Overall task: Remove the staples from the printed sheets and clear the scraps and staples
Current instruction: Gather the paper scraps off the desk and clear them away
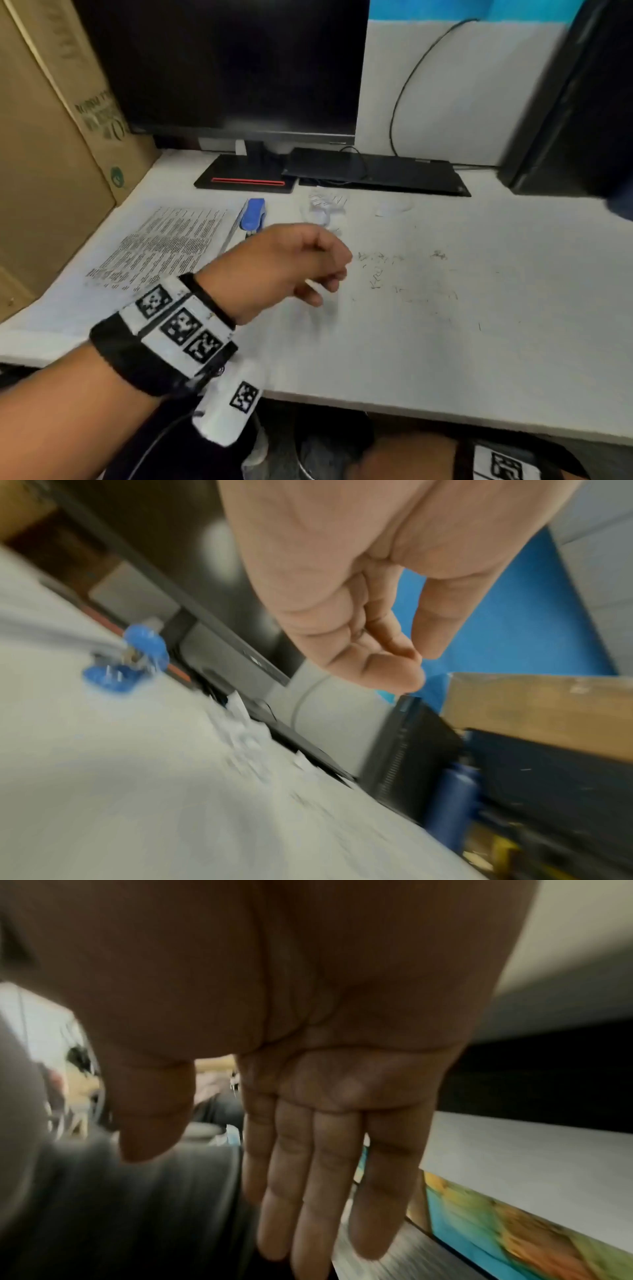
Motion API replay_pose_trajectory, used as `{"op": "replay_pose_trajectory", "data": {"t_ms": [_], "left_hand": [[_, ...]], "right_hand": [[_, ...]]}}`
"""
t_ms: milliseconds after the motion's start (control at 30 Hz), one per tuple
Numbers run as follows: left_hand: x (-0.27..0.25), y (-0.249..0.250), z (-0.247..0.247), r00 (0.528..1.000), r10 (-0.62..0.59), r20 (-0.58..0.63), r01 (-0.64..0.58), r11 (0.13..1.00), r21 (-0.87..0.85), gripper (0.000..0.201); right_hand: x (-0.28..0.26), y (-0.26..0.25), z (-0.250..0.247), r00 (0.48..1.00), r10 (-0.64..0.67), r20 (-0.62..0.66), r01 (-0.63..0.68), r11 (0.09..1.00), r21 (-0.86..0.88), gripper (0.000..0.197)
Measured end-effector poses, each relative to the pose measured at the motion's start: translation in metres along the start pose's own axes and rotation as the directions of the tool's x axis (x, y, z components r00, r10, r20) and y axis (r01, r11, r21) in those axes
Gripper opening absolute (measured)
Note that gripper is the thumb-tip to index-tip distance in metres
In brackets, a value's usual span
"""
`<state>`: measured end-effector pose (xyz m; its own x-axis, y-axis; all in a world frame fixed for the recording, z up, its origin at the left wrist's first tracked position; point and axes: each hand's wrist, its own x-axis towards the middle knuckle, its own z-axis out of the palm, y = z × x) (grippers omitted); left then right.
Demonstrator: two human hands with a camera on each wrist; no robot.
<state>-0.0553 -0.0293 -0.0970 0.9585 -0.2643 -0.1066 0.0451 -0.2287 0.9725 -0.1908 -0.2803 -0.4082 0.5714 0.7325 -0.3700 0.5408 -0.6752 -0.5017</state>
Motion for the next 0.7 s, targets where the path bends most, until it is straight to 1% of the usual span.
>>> {"op": "replay_pose_trajectory", "data": {"t_ms": [33,67,100,133,167,200,233,267,300,333,367,400,467,500,533,567,600,667,700], "left_hand": [[0.017,0.007,-0.009,0.994,0.050,-0.095,-0.044,0.997,0.063,0.006],[0.036,0.010,-0.017,0.981,0.088,-0.173,-0.062,0.986,0.152,0.008],[0.056,0.008,-0.025,0.965,0.114,-0.236,-0.054,0.968,0.245,0.010],[0.075,0.005,-0.033,0.949,0.126,-0.290,-0.023,0.942,0.335,0.010],[0.093,-0.002,-0.041,0.933,0.122,-0.340,0.027,0.916,0.401,0.010],[0.108,-0.010,-0.048,0.915,0.112,-0.387,0.078,0.893,0.443,0.010],[0.121,-0.018,-0.053,0.899,0.095,-0.427,0.126,0.879,0.460,0.012],[0.131,-0.023,-0.057,0.888,0.079,-0.453,0.165,0.865,0.474,0.015],[0.139,-0.028,-0.060,0.883,0.060,-0.466,0.200,0.850,0.488,0.019],[0.145,-0.032,-0.061,0.882,0.036,-0.470,0.229,0.839,0.493,0.023],[0.149,-0.032,-0.060,0.887,0.012,-0.462,0.256,0.820,0.512,0.026],[0.152,-0.032,-0.059,0.897,-0.009,-0.443,0.278,0.790,0.546,0.029],[0.153,-0.029,-0.052,0.927,-0.069,-0.369,0.312,0.690,0.654,0.040],[0.153,-0.028,-0.048,0.940,-0.101,-0.325,0.314,0.627,0.713,0.046],[0.152,-0.026,-0.044,0.954,-0.116,-0.276,0.290,0.580,0.761,0.050],[0.150,-0.024,-0.040,0.964,-0.134,-0.228,0.264,0.554,0.790,0.050],[0.150,-0.024,-0.037,0.973,-0.144,-0.180,0.230,0.555,0.799,0.050],[0.151,-0.025,-0.035,0.979,-0.157,-0.131,0.199,0.590,0.782,0.050],[0.152,-0.026,-0.036,0.976,-0.174,-0.133,0.212,0.590,0.779,0.051]], "right_hand": [[-0.023,-0.019,-0.051,0.997,-0.075,-0.016,0.075,0.997,-0.002,0.031],[-0.030,-0.044,-0.102,0.993,-0.119,0.008,0.120,0.991,-0.057,0.030],[-0.043,-0.064,-0.147,0.987,-0.118,0.109,0.128,0.988,-0.088,0.029],[-0.029,-0.069,-0.158,0.992,-0.081,0.099,0.091,0.991,-0.102,0.029],[-0.028,-0.076,-0.211,0.994,-0.091,0.056,0.104,0.951,-0.293,0.029],[-0.031,-0.080,-0.253,0.996,-0.090,-0.021,0.076,0.925,-0.373,0.030],[-0.025,-0.090,-0.284,0.997,-0.071,0.014,0.071,0.932,-0.355,0.036],[-0.018,-0.096,-0.321,0.999,0.030,-0.019,-0.033,0.979,-0.199,0.036],[-0.010,-0.099,-0.361,0.999,0.017,-0.050,-0.025,0.986,-0.162,0.036],[-0.002,-0.092,-0.377,0.987,0.068,-0.143,-0.091,0.983,-0.161,0.033],[0.007,-0.081,-0.395,0.963,0.114,-0.245,-0.159,0.972,-0.172,0.030],[0.019,-0.065,-0.405,0.934,0.168,-0.315,-0.233,0.955,-0.183,0.028],[0.044,-0.040,-0.422,0.882,0.253,-0.397,-0.374,0.889,-0.265,0.020],[0.057,-0.028,-0.431,0.858,0.286,-0.427,-0.442,0.835,-0.327,0.015],[0.070,-0.017,-0.439,0.842,0.309,-0.442,-0.488,0.785,-0.382,0.014],[0.082,-0.007,-0.444,0.831,0.329,-0.449,-0.520,0.746,-0.416,0.018],[0.095,0.004,-0.448,0.817,0.362,-0.450,-0.551,0.720,-0.422,0.026],[0.119,0.019,-0.456,0.787,0.424,-0.449,-0.589,0.732,-0.341,0.044],[0.129,0.023,-0.457,0.777,0.450,-0.440,-0.599,0.743,-0.298,0.050]]}}
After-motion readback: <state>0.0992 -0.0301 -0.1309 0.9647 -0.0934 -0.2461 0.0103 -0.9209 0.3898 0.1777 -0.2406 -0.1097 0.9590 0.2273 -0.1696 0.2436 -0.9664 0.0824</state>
